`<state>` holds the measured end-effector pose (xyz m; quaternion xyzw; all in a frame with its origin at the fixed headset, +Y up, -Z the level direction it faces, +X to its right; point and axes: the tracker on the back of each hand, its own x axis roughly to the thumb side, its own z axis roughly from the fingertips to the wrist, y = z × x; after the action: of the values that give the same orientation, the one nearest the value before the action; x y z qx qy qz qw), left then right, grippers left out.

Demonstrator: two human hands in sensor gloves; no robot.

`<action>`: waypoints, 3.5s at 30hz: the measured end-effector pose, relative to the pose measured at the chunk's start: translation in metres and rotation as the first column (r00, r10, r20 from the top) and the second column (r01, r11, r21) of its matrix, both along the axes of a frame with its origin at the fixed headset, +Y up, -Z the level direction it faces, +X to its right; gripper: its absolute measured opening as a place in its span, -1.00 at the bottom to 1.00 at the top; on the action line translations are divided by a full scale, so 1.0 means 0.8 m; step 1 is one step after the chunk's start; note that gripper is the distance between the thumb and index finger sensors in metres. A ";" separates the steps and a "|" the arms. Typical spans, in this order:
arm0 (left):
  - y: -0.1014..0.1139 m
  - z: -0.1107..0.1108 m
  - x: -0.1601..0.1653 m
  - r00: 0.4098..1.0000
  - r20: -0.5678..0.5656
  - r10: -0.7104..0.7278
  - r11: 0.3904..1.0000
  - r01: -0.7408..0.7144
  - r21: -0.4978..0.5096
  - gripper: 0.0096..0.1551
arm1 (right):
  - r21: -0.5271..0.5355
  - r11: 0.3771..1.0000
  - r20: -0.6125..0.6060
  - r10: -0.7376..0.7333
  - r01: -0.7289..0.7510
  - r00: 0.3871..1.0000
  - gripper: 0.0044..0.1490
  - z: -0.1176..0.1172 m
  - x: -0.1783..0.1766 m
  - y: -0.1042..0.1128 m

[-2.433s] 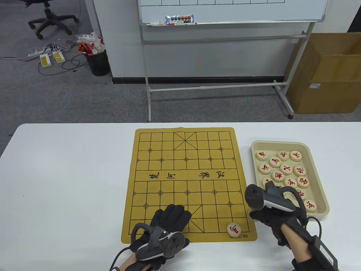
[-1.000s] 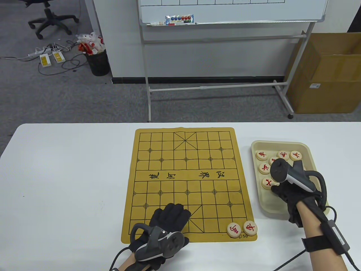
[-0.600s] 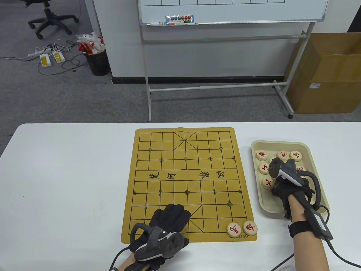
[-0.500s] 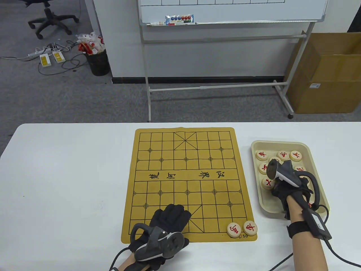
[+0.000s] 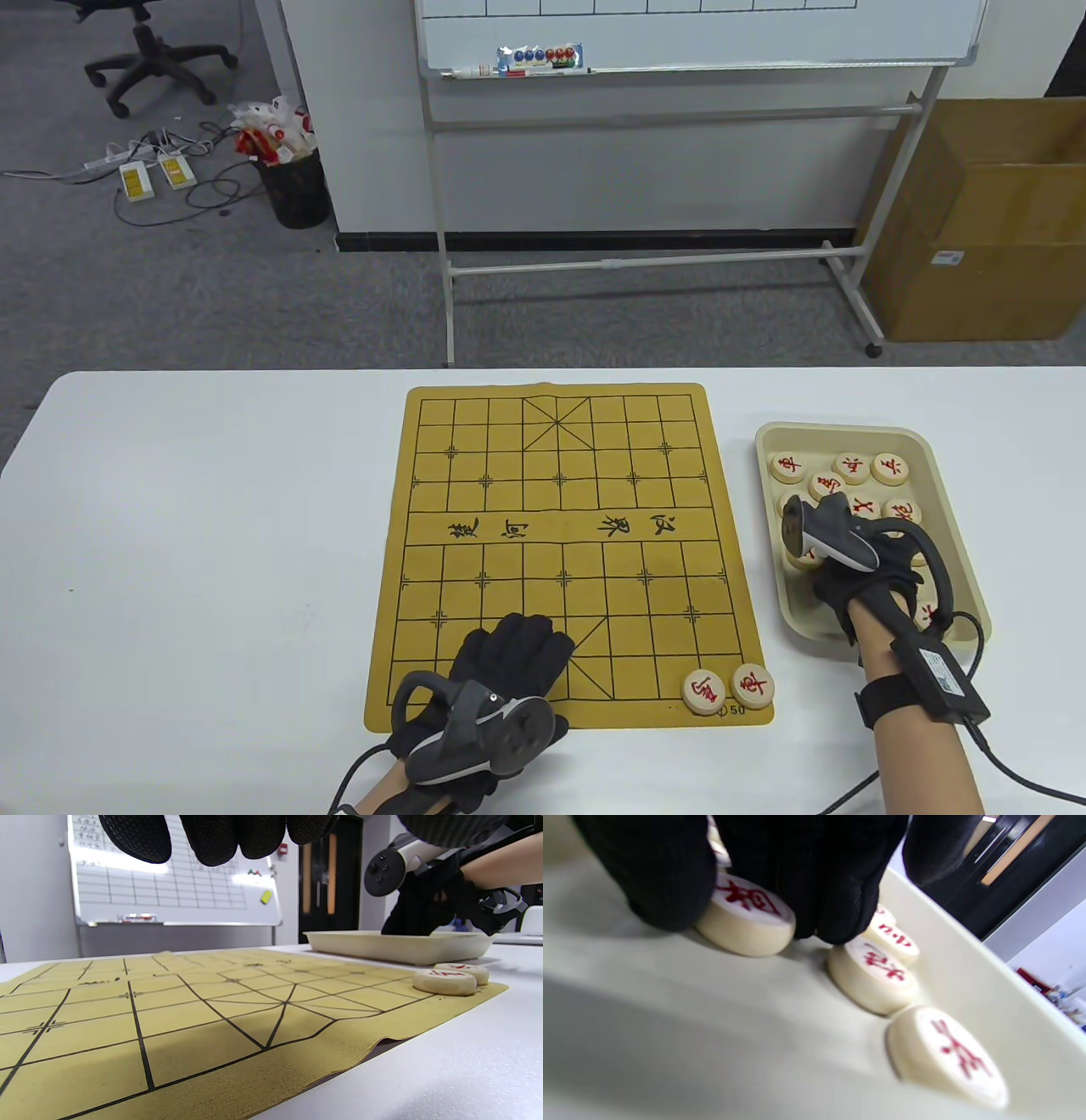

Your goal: Set up Chinese chess pieces

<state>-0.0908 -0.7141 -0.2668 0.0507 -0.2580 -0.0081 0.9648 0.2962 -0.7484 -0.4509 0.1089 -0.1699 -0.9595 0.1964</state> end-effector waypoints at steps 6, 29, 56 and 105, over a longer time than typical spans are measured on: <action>0.000 -0.001 0.000 1.000 -0.001 0.006 1.000 -0.006 -0.001 0.02 | 0.118 0.992 -0.048 -0.030 0.036 0.998 -0.05 0.011 -0.005 0.029; 0.004 -0.001 -0.003 1.000 -0.011 0.019 1.000 -0.019 0.010 0.02 | -0.022 0.997 -0.762 -0.062 0.070 0.645 -0.04 0.176 -0.243 -0.010; 0.001 -0.004 -0.004 1.000 -0.019 0.001 1.000 -0.002 -0.015 0.02 | 0.013 0.971 -0.139 -0.236 0.240 0.962 -0.01 -0.011 -0.027 0.034; -0.002 -0.006 -0.005 1.000 -0.024 0.004 1.000 -0.005 -0.016 0.02 | 0.021 0.979 -0.649 -0.142 0.204 0.748 -0.09 0.072 -0.189 0.061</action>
<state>-0.0946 -0.7156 -0.2718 0.0434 -0.2463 -0.0044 0.9682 0.1448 -0.6995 -0.3936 -0.2342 -0.0580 -0.9591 0.1479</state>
